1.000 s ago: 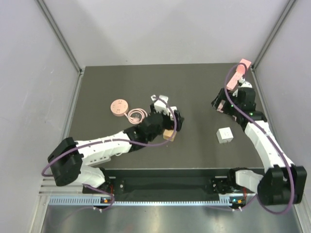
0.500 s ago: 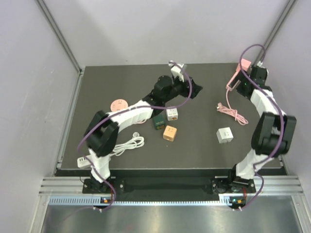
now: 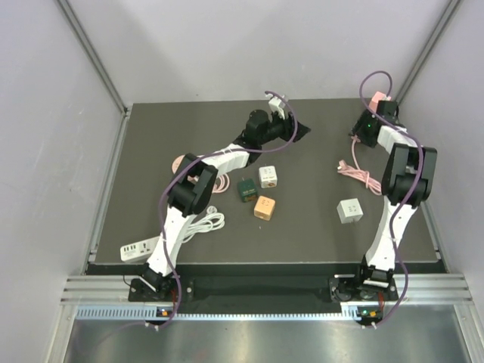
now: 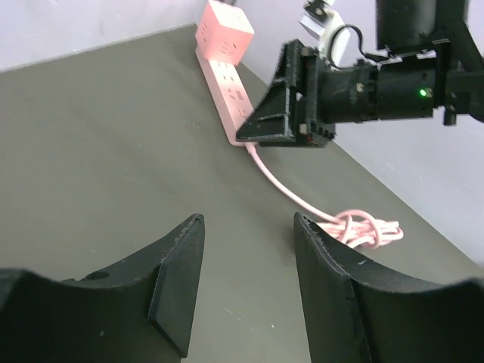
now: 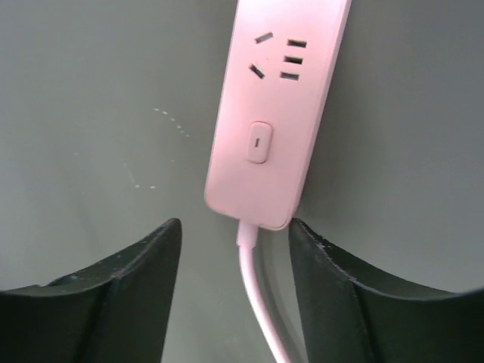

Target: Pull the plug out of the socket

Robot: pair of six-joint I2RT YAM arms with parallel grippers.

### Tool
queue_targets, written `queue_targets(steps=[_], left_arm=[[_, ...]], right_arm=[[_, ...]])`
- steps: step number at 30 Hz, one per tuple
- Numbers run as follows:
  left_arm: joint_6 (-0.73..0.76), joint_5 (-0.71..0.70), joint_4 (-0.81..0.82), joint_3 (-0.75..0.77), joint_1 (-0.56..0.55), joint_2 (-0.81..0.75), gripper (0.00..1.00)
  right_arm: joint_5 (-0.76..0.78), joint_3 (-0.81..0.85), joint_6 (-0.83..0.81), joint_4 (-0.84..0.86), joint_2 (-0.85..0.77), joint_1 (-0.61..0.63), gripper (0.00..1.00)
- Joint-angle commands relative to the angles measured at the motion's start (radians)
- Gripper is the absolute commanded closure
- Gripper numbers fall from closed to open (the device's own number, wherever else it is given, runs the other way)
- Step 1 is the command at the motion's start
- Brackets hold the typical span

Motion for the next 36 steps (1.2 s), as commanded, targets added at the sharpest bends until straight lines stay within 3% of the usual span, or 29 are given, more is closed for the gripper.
queue_targets(steps=[1, 6, 10, 18, 28, 30, 32, 33, 35, 36], left_arm=[[-0.039, 0.060, 0.113, 0.054, -0.003, 0.027, 0.45], [-0.068, 0.103, 0.167, 0.028, -0.007, 0.070, 0.50], [-0.066, 0.096, 0.208, 0.026, -0.010, 0.090, 0.50], [-0.004, 0.030, 0.170, 0.032, -0.008, 0.116, 0.37], [-0.151, 0.030, 0.245, 0.074, 0.015, 0.180, 0.37], [-0.155, 0.020, 0.242, 0.078, 0.015, 0.185, 0.37], [-0.161, 0.019, 0.242, 0.085, 0.015, 0.191, 0.37], [-0.166, 0.020, 0.238, 0.089, 0.015, 0.196, 0.37], [-0.172, 0.030, 0.215, 0.114, 0.013, 0.211, 0.37], [-0.177, 0.030, 0.213, 0.118, 0.013, 0.216, 0.37]], right_arm=[[-0.021, 0.082, -0.018, 0.006, 0.036, 0.025, 0.43], [-0.018, 0.111, -0.014, -0.016, 0.071, 0.046, 0.62], [0.001, 0.073, -0.028, -0.020, 0.048, 0.086, 0.66], [-0.036, -0.068, 0.009, 0.026, -0.028, 0.160, 0.93], [-0.246, -0.342, 0.120, 0.204, -0.255, 0.247, 0.94], [-0.248, -0.369, 0.115, 0.198, -0.282, 0.253, 0.91], [-0.190, -0.372, 0.083, 0.178, -0.320, 0.247, 0.80], [-0.165, -0.359, 0.071, 0.146, -0.329, 0.241, 0.61], [-0.106, -0.337, 0.039, 0.118, -0.346, 0.224, 0.38], [-0.090, -0.310, 0.031, 0.084, -0.348, 0.214, 0.32]])
